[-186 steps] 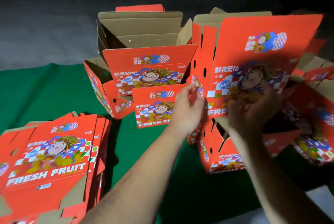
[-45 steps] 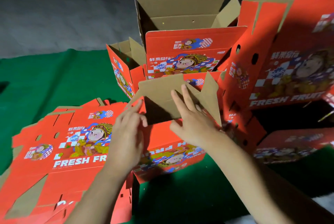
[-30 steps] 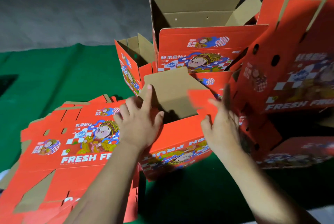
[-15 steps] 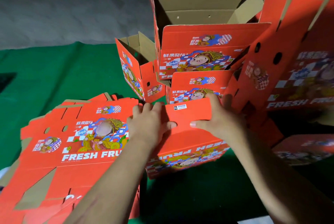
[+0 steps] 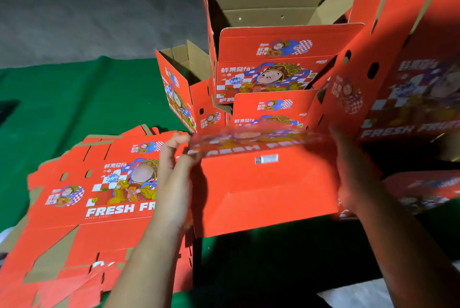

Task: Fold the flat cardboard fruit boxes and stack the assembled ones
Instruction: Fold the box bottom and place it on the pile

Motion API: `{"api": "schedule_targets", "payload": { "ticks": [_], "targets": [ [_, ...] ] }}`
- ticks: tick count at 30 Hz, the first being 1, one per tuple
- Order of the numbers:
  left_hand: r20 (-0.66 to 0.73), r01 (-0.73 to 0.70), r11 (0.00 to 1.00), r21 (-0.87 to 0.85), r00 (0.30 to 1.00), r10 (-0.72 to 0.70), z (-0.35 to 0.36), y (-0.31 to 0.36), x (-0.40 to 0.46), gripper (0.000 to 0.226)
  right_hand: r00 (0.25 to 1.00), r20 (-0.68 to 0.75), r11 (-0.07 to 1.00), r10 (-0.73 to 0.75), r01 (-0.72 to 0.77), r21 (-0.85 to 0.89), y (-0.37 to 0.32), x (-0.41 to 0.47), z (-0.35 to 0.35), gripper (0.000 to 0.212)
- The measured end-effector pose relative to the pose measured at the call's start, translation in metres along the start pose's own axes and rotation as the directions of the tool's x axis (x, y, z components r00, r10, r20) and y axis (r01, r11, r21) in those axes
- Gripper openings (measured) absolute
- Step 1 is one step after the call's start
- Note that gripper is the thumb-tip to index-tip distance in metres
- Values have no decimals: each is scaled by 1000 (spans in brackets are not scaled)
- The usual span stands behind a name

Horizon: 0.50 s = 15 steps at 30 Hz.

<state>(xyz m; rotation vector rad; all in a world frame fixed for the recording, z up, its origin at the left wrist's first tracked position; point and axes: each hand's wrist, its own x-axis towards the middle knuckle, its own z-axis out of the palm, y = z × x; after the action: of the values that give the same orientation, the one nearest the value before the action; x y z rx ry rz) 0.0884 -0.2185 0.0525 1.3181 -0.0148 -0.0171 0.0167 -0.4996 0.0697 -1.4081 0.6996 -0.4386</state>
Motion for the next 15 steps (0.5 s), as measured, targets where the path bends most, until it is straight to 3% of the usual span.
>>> {"api": "schedule_targets", "payload": {
  "ticks": [1, 2, 4, 5, 6, 8, 12, 15],
  "targets": [
    [24, -58, 996, -62, 998, 59, -1, -5, -1, 53, 995, 66, 992, 80, -86, 88, 3, -3, -5, 39],
    [42, -38, 994, -104, 998, 42, -3, -9, -1, 63, 987, 135, 994, 92, -99, 47, 7, -7, -7, 34],
    [100, 229, 972, -42, 969, -224, -10, -17, -1, 61, 979, 206, 988, -1, 33, -152, 22, -11, -9, 25],
    [173, 368, 929, 46, 913, -370, -12, -18, -2, 53, 971, 227, 971, -75, 123, -205, 29, -13, -8, 28],
    [225, 412, 899, 148, 871, -436, -16, -22, -4, 43, 959, 245, 943, -142, 206, -262, 35, -13, -10, 35],
    [222, 303, 924, 234, 909, -354, -27, -38, -8, 29, 932, 289, 884, -220, 316, -345, 47, -11, -16, 40],
    [341, 40, 969, 245, 932, -125, -35, -65, -7, 63, 936, 312, 898, -161, 270, -346, 87, -12, -25, 38],
    [320, 19, 964, 266, 941, -106, -35, -91, 1, 75, 959, 262, 934, -104, 184, -306, 113, -10, -20, 41]
  ]
}}
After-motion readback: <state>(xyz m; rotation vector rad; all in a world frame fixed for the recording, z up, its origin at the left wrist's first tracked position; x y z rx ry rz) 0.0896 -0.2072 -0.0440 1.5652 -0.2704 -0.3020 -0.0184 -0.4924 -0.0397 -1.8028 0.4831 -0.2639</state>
